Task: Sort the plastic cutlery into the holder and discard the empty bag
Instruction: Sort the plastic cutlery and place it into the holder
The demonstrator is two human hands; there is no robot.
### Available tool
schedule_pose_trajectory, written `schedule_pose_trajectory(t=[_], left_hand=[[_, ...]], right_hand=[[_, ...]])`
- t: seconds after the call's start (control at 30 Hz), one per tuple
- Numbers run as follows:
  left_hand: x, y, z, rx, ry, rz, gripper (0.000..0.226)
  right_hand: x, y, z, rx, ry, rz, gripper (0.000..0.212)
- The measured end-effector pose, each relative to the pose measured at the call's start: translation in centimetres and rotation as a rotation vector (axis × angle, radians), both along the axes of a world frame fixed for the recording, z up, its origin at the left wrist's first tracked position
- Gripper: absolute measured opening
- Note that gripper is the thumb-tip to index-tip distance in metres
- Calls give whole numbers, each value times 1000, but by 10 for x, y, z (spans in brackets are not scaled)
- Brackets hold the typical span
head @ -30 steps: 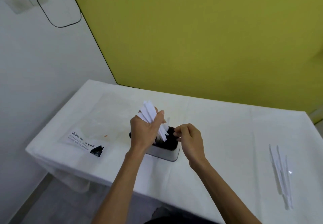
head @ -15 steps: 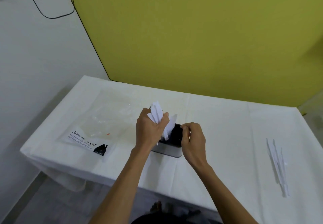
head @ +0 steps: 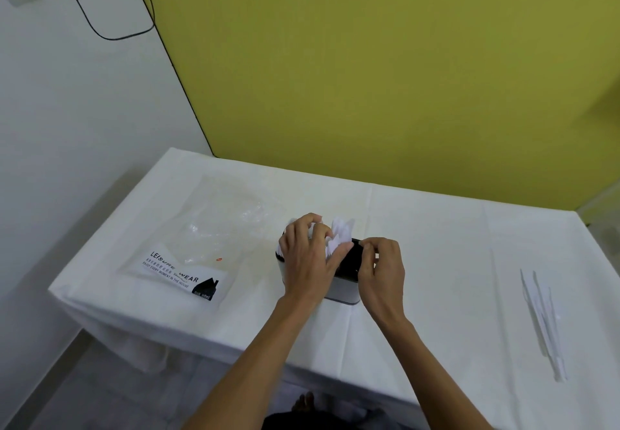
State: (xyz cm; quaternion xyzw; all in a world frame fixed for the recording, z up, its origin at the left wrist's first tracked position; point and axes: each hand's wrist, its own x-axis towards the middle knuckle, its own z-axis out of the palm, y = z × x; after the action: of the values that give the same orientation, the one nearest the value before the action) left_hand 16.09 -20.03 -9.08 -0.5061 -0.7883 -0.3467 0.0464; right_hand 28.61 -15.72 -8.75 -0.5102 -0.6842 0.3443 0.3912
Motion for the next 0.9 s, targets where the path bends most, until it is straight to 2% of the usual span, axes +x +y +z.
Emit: schedule_pose_trajectory(t=[0.33, 0.5, 0.6, 0.67, 0.77, 0.9], left_hand=[[1, 1, 2, 61, 9, 26, 55], [-1, -2, 7, 73, 17, 14, 60], [-1, -1, 11, 82, 11, 1, 58], [0, -2, 13, 100, 10, 3, 54], [2, -3, 16, 119, 8, -11, 50], [14, -3, 24, 159, -22, -61, 37]], right_hand=[[10, -6, -8, -7, 38, -91, 12], [32, -16, -31, -269, -12, -236, 13], [40, -19, -51, -490, -228, -178, 15], [34, -25, -60, -599, -473, -34, 31], [20, -37, -67, -586, -770, 131, 55], [17, -37, -70, -522, -810, 120, 48]])
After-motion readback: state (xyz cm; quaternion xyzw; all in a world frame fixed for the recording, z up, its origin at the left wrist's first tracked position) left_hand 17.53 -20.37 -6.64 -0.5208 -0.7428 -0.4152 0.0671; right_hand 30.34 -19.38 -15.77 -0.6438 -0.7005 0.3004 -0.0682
